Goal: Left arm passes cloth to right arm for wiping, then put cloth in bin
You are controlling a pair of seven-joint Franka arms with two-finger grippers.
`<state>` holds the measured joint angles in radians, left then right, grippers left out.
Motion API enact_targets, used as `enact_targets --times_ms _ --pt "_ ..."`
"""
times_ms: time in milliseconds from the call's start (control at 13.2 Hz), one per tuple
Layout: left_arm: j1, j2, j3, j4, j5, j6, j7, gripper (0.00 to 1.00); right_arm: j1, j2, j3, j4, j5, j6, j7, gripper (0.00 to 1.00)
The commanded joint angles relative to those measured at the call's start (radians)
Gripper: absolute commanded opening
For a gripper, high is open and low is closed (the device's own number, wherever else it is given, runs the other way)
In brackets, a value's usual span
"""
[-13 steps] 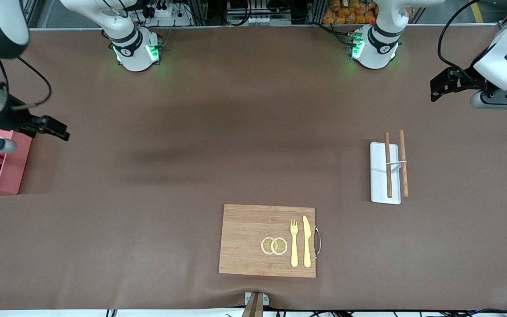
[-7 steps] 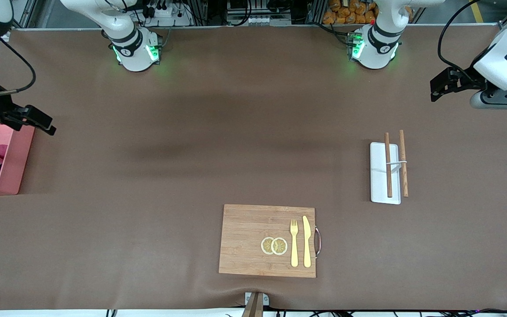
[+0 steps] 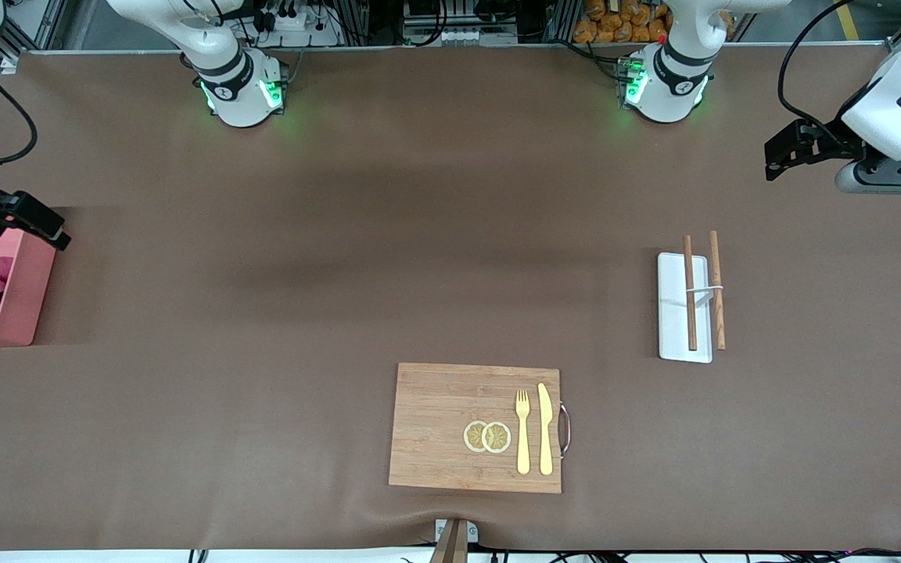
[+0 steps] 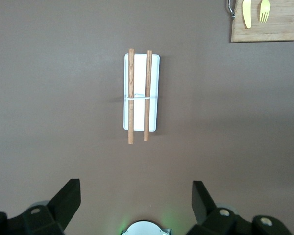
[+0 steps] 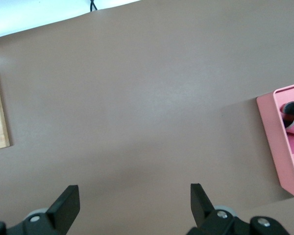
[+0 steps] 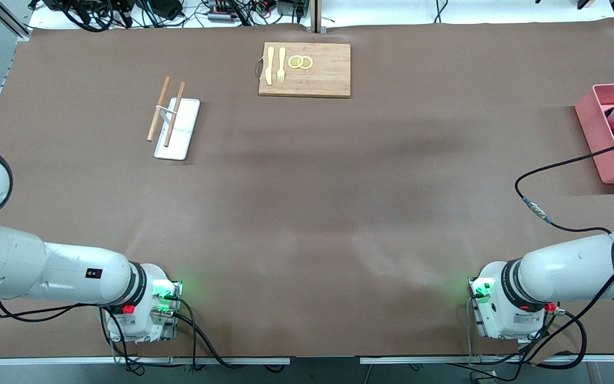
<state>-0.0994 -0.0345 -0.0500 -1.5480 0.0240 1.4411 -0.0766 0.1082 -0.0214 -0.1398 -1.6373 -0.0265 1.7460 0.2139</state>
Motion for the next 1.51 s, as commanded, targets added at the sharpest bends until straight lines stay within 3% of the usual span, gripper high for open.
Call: enact_targets --times_ms 0,378,833,1438 --pt "0.004 0.005 -0.004 0.016 -0.004 -0.013 0.003 1.00 -0.059 0.052 0.006 0.054 -0.021 -0.013 -0.045 1.00" --pt "0.006 0.004 -0.004 0.017 -0.006 -0.013 0.006 1.00 -0.102 0.064 0.008 0.077 -0.016 -0.022 -0.073 1.00" --pt "0.004 0.004 -0.004 0.017 -0.013 -0.013 -0.002 1.00 -0.082 0.057 0.012 0.079 0.060 -0.098 -0.062 1.00" --pt "0.006 0.004 -0.004 0.017 -0.012 -0.013 -0.003 1.00 -0.082 0.055 0.012 0.080 0.068 -0.100 -0.064 1.00"
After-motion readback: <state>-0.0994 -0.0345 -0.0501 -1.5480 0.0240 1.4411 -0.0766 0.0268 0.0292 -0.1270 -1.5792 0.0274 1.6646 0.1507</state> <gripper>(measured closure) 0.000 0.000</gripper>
